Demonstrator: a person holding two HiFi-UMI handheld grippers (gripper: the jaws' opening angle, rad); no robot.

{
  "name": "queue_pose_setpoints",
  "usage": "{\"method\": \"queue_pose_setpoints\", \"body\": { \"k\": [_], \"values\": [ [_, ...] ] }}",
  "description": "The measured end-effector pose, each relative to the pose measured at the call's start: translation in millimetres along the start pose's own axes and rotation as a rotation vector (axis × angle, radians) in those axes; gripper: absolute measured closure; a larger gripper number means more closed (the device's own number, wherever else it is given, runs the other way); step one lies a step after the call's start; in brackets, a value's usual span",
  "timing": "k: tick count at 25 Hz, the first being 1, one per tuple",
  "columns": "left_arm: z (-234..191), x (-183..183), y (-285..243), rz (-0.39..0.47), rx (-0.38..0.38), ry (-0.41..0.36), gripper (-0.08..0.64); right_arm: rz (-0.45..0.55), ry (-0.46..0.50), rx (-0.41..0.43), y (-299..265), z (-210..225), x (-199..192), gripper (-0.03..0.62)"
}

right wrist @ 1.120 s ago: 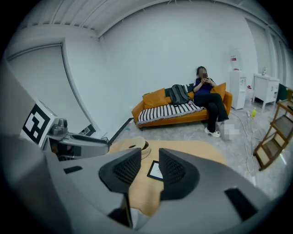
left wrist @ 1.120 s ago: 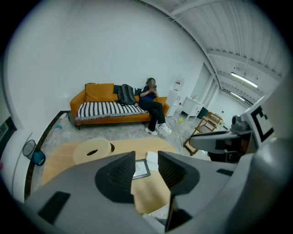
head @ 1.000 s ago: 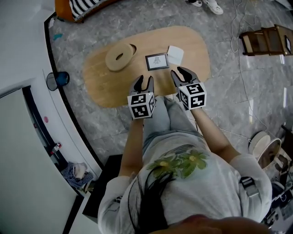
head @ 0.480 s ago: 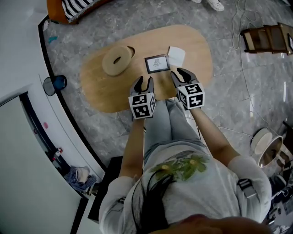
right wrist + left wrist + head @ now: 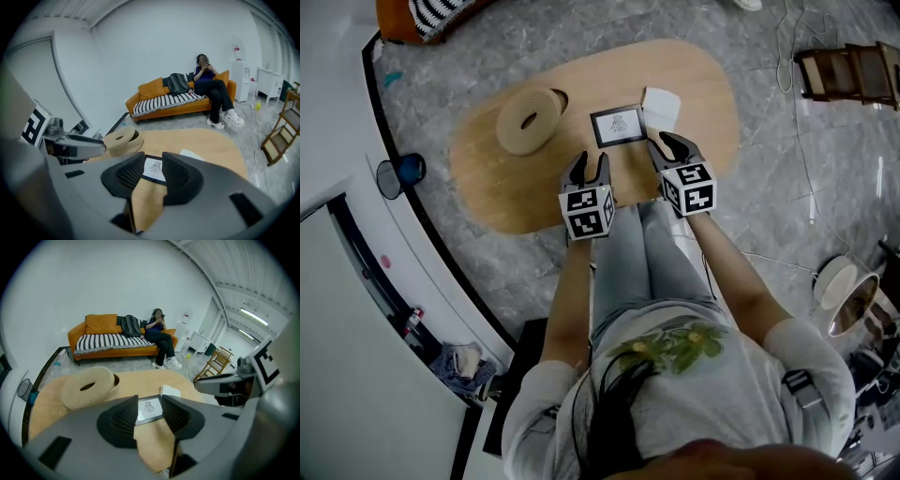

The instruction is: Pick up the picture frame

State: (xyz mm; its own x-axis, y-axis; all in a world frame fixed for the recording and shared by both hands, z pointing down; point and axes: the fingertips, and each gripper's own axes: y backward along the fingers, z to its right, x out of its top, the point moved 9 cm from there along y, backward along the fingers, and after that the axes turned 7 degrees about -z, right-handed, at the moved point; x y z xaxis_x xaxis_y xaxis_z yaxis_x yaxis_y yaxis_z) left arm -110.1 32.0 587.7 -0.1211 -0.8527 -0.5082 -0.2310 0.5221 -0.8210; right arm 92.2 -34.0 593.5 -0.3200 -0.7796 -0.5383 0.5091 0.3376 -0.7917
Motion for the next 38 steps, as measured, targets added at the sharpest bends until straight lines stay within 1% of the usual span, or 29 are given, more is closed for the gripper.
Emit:
{"method": "queue_pose_setpoints", "body": {
  "k": [12,25,30,33,38],
  "values": [
    [-19,-21,-57,-0.027,0.0,-0.017,0.408,-0.028,-0.006,-0.011,-50,18,-26,0.485],
    [-34,-50,-109,-0.051,0.023,0.0,0.407,-0.066,-0.012,-0.003,-98,37,-57,0.485],
    [-39,-57,-127,-0.07,0.022,0.004,0.408,-0.093,-0.018,-0.005,-117,43,-65,0.485],
    [-43,-59,-139,-0.081,0.04,0.004,0.396,-0.116,-0.019,-0.008,-128,46,-69,0.485],
    [-46,-62,-154,-0.104,0.043,-0.019,0.396,-0.151,-0.013,-0.023,-143,49,-75,0.485]
  ]
}}
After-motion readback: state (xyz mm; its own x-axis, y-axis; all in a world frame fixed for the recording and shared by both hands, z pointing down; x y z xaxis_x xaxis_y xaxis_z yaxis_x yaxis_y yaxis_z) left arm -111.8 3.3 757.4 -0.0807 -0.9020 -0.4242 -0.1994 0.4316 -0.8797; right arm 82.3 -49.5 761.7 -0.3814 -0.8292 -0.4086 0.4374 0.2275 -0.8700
